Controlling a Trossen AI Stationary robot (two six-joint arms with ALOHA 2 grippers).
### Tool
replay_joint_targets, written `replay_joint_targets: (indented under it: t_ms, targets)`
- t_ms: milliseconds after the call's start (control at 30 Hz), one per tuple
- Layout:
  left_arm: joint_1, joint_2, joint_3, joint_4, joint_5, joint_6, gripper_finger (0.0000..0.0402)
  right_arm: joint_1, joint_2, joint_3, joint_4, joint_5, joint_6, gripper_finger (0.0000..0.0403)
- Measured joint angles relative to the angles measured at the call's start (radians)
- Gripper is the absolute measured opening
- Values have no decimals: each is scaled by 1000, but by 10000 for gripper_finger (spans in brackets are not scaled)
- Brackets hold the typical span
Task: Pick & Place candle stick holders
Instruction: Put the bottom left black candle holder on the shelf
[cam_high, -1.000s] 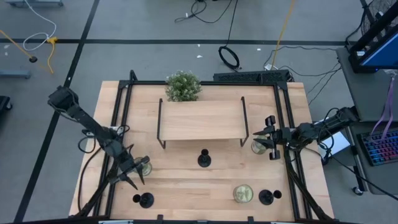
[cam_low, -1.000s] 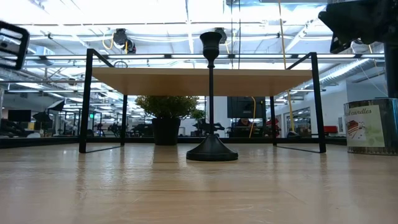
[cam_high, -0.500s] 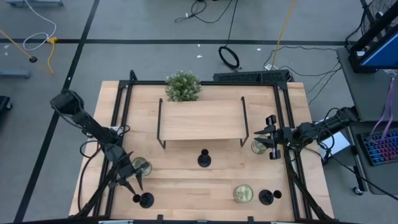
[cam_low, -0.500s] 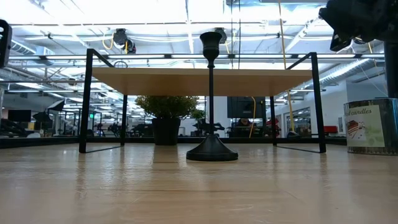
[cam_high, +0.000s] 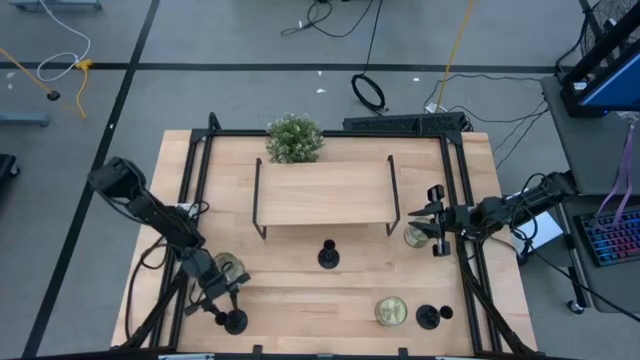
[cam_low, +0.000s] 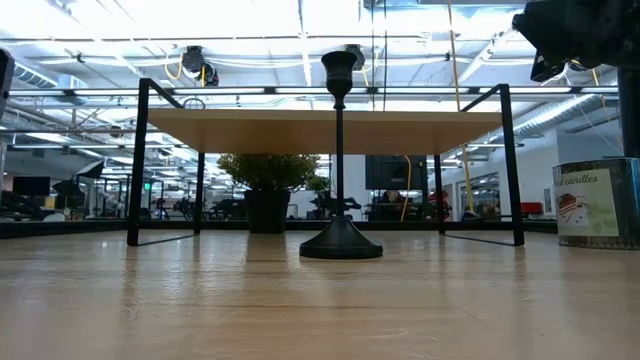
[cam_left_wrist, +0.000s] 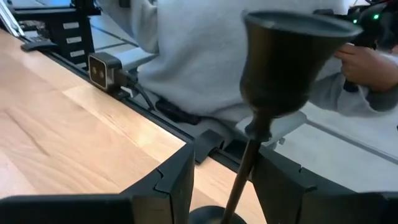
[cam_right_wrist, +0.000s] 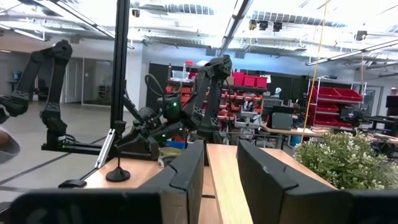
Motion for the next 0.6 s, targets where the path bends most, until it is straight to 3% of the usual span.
replay_joint_targets:
  t_ms: [133,333,500,600]
  targets:
    - [-10,2,1,1,-19,16,124,0,1,0,-1,0,-4,91]
    - [-8,2,1,1,-31,7,18,0,2,0,0,0,-23,91]
    - [6,1,27,34,-144,20,25,0,2,0,2,0,-48,91]
    - [39,1,79,32,-149,23,14,0,2,0,9,1,-52,91]
